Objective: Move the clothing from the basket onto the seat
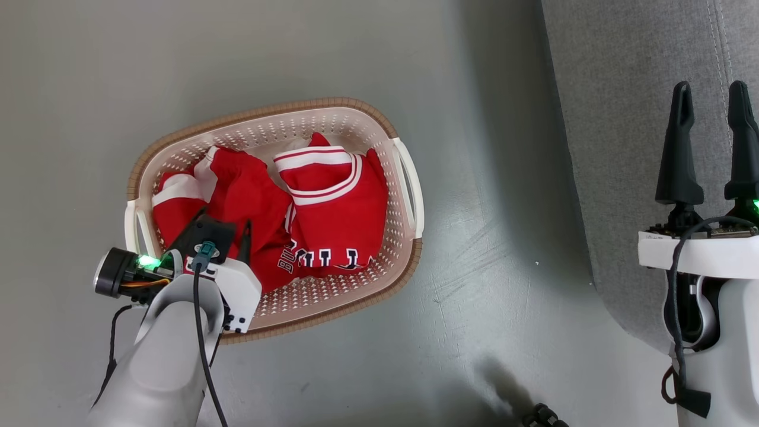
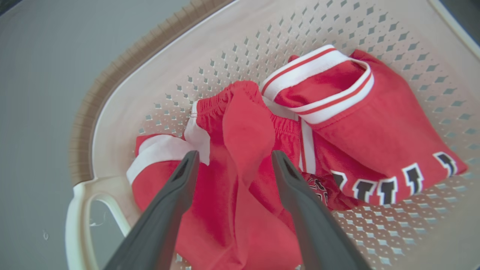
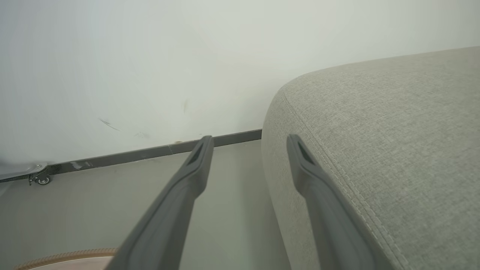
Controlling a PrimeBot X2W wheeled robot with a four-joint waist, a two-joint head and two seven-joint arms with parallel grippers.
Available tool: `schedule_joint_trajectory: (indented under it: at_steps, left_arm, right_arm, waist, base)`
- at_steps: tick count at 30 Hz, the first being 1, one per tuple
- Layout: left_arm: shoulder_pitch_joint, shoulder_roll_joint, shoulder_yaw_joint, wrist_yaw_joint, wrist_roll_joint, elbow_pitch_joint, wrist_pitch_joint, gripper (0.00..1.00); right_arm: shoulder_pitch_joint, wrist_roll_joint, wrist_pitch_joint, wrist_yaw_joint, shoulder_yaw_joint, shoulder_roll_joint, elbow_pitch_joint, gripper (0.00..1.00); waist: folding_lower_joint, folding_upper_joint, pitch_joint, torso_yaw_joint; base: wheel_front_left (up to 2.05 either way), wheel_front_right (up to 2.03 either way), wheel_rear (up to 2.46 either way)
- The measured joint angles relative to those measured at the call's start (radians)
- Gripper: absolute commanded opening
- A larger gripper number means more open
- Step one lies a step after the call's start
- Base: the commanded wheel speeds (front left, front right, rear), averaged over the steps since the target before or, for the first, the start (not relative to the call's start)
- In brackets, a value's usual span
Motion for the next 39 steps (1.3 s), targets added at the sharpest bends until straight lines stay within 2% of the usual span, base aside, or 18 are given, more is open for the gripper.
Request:
schedule_joint_trajectory:
  at_steps: [11, 21, 22, 23, 24, 26, 39]
  left_arm:
    - [-0.038, 0.002, -0.021, 0.031, 0.023, 0.052, 0.024, 1.0]
    - [-0.062, 0.011, -0.051, 0.04, 0.059, 0.108, 0.065, 1.0]
    - [-0.064, 0.011, -0.053, 0.04, 0.063, 0.111, 0.066, 0.94]
    - [-0.068, 0.01, -0.055, 0.04, 0.065, 0.115, 0.066, 0.62]
    - [-0.072, 0.007, -0.057, 0.04, 0.065, 0.117, 0.066, 0.39]
    - [-0.08, -0.001, -0.059, 0.04, 0.065, 0.117, 0.065, 0.0]
    - [-0.1, -0.012, -0.056, 0.044, 0.059, 0.092, 0.005, 0.0]
  right_arm:
    - [-0.012, 0.005, 0.0, 0.0, 0.005, 0.0, 0.0, 1.0]
    - [-0.013, 0.013, 0.0, 0.0, 0.018, 0.0, 0.0, 1.0]
    - [-0.013, 0.013, 0.0, 0.0, 0.018, 0.0, 0.0, 1.0]
    - [-0.013, 0.014, 0.0, 0.0, 0.018, 0.0, 0.0, 1.0]
    - [-0.014, 0.014, 0.0, 0.0, 0.017, 0.0, 0.0, 1.0]
    - [-0.014, 0.014, 0.0, 0.0, 0.017, 0.0, 0.0, 1.0]
    - [-0.038, 0.034, -0.001, 0.0, 0.024, 0.0, 0.001, 1.0]
  waist:
    - [0.0, 0.0, 0.021, -0.012]
    - [0.0, 0.0, 0.037, -0.026]
    - [-0.0001, 0.0, 0.038, -0.027]
    - [-0.0001, 0.0, 0.038, -0.028]
    - [0.0, 0.0, 0.039, -0.028]
    - [0.0, 0.0, 0.038, -0.028]
    - [0.0, 0.0, 0.022, -0.015]
  base:
    - [0.0, 0.0, 0.0]
    - [0.0, 0.0, 0.0]
    - [0.0, 0.0, 0.0]
    - [0.0, 0.0, 0.0]
    - [0.0, 0.0, 0.0]
    - [0.0, 0.0, 0.0]
    - [0.0, 0.0, 0.0]
